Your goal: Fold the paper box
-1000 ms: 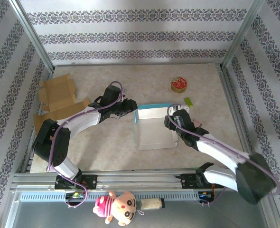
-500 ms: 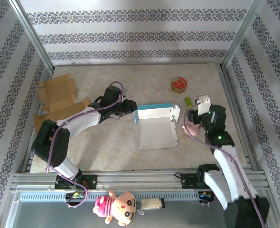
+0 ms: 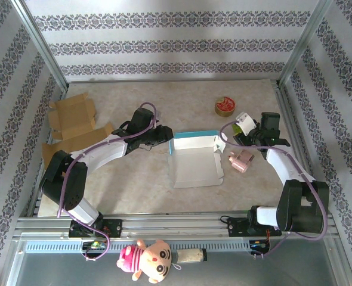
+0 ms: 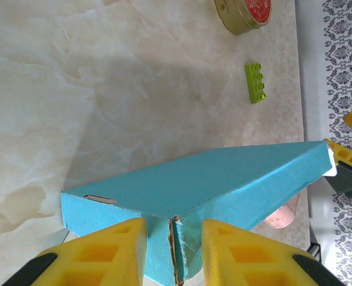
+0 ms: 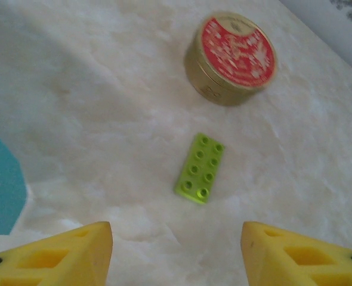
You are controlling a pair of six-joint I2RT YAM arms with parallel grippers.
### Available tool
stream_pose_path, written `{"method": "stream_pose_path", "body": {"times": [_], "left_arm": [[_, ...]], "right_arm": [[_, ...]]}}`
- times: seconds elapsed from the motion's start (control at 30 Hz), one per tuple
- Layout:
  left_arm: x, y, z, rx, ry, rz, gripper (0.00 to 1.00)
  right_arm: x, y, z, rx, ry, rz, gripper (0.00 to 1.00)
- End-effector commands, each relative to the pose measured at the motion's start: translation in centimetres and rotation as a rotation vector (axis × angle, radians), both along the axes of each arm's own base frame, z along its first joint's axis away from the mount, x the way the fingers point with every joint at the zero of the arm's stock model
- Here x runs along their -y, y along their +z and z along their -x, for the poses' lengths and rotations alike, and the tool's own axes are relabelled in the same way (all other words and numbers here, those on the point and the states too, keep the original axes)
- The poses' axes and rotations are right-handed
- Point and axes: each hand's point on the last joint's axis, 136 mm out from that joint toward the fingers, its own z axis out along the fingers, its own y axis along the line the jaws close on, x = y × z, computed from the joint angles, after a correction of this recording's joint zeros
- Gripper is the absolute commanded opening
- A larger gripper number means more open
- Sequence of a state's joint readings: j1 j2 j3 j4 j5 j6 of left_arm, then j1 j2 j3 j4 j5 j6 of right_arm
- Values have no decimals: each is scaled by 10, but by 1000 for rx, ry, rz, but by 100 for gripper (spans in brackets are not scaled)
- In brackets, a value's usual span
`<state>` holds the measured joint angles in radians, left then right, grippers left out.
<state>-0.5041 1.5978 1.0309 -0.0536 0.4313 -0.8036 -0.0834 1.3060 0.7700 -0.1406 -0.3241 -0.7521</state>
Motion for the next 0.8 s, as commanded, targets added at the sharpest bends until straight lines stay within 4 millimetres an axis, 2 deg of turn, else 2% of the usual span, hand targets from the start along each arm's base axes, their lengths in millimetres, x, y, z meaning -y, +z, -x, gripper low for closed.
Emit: {"method": "stream_pose_path", "body": {"times": [0.0, 0.13, 0.33, 0.57, 0.77], "left_arm": [[7, 8, 1, 18, -17, -11, 29], [12, 1, 1, 7, -22, -8, 29], [15, 4, 2, 17, -31, -4, 29], [15, 4, -1, 15, -16, -7, 29], [18, 6, -2, 16, -32, -15, 29]], "right_arm": [[-32, 4, 13, 17, 226, 4, 57], [-44, -14, 33, -19, 317, 72, 57], [-52, -15, 31, -28, 338, 93, 55], [-67, -20, 43, -48, 392, 40, 55], [-78, -26, 39, -56, 411, 45, 55]]}}
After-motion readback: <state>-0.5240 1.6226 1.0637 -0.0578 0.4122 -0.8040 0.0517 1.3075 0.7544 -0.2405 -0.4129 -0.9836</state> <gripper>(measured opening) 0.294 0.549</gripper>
